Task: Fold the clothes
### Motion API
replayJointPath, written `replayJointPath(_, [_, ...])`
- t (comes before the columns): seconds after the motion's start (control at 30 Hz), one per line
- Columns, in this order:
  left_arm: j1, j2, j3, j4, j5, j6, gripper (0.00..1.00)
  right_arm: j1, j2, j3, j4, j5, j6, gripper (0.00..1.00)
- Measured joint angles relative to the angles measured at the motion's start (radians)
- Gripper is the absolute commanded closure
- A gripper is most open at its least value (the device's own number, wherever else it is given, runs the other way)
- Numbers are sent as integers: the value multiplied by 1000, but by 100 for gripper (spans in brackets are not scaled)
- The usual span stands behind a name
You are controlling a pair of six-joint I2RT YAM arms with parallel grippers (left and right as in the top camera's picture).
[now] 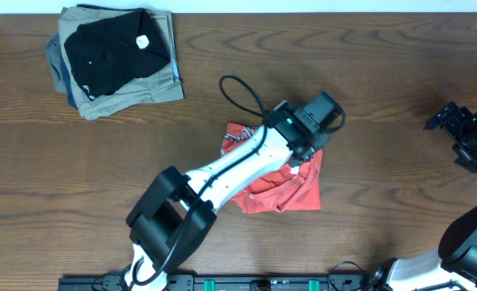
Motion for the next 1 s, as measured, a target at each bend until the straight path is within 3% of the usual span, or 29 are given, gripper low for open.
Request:
replayJointPath(0.17, [-40,60,2,50,-16,15,74,0,0,0,0,0,0,1])
replayJointPath(0.27, [-48,119,2,76,-18,46,44,0,0,0,0,0,0,1])
replayJointPath(0.43, [-47,145,5,117,-18,152,16,0,0,0,0,0,0,1])
replayJointPath(0.63, [-48,113,13,116,-19,318,4,0,0,0,0,0,0,1])
replayJointPath(0.77, [-57,18,13,90,-19,462,2,0,0,0,0,0,0,1])
replayJointPath(1.0, [-65,-172,35,-123,-19,565,2,0,0,0,0,0,0,1])
